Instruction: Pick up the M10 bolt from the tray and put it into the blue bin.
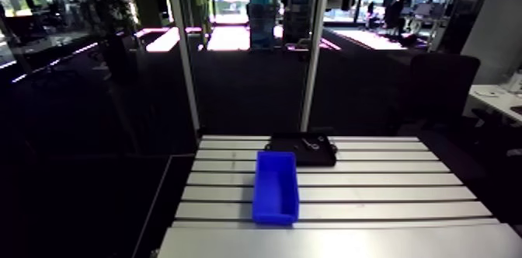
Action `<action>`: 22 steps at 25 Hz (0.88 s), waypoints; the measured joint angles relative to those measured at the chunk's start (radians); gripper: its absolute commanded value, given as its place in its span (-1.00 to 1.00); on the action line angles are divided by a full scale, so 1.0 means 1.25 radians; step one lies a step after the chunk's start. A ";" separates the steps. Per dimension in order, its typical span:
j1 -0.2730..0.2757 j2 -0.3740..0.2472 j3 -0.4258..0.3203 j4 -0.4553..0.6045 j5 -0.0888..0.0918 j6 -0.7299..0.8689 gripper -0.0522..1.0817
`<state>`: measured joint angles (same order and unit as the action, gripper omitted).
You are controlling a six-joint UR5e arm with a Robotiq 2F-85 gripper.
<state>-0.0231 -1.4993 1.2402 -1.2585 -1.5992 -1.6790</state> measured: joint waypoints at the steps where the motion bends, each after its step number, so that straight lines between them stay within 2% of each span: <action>1: 0.000 0.000 0.000 0.000 0.000 0.000 -0.89; 9: 0.001 0.002 -0.017 0.000 -0.019 0.010 -0.89; 18: 0.001 0.004 -0.017 -0.006 -0.020 0.012 -0.89; 22: 0.000 0.020 -0.018 -0.031 -0.020 0.007 -0.89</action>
<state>-0.0230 -1.4742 1.2176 -1.2976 -1.6246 -1.6707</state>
